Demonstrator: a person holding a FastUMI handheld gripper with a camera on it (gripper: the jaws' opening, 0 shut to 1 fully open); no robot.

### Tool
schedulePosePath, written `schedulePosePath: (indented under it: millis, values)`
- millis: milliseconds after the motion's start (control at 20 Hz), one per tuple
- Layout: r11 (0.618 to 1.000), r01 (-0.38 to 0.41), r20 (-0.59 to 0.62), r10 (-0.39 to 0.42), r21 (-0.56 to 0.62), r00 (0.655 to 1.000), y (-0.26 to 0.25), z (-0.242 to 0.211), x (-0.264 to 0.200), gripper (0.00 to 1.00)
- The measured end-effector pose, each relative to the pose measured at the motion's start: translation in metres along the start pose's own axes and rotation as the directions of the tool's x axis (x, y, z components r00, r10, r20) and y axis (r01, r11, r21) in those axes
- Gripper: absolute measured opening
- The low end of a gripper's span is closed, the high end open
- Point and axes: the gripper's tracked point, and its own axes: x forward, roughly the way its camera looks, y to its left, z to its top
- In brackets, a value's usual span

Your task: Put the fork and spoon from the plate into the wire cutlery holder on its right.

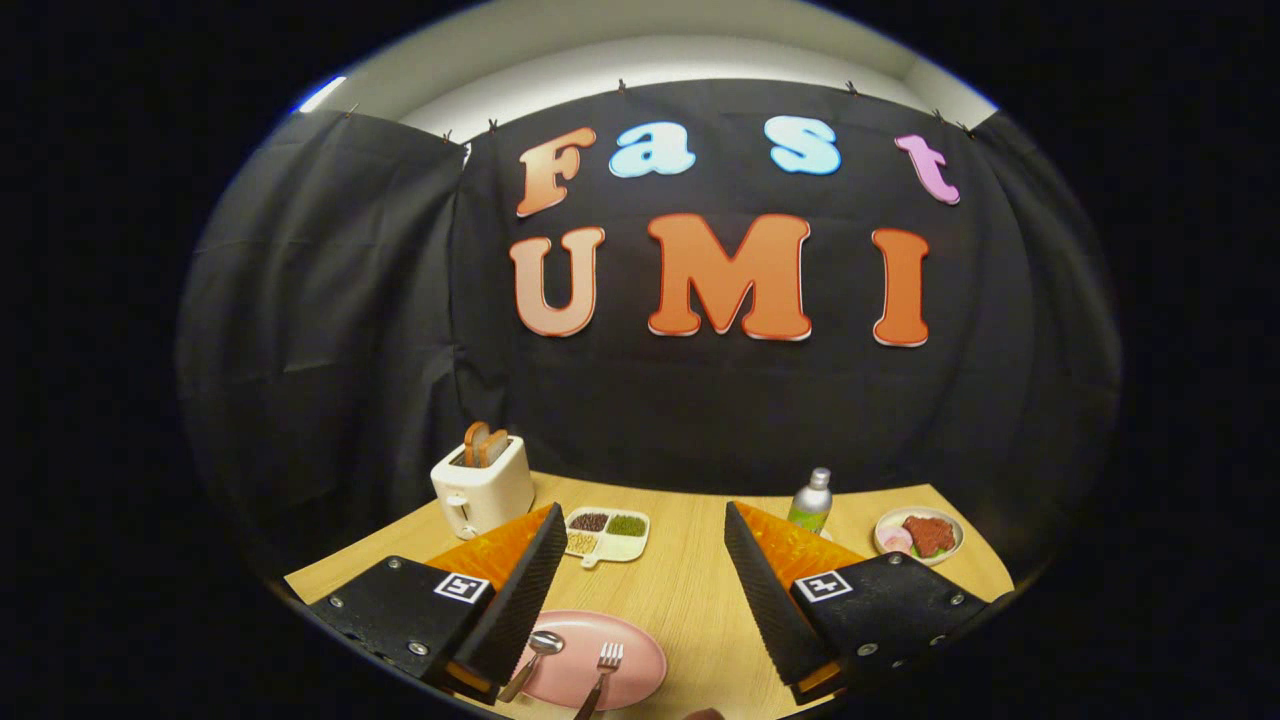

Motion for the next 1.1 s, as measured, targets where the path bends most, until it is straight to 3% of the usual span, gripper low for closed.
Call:
schedulePosePath:
  millis: [200,350,650,950,1100]
  values:
    - [1.0,-0.009,-0.173,0.007,-0.009,0.985,0.009,-0.066,0.008,0.94]
    - [1.0,-0.026,-0.321,0.022,-0.011,0.947,0.019,-0.116,0.009,0.92]
    - [0.997,-0.072,-0.563,0.056,-0.007,0.824,0.035,-0.192,-0.002,0.82]
    - [0.996,-0.082,-0.7,0.048,-0.015,0.713,0.042,-0.232,-0.012,0.65]
    - [0.996,-0.086,-0.766,0.054,-0.001,0.641,0.044,-0.247,-0.02,0.58]
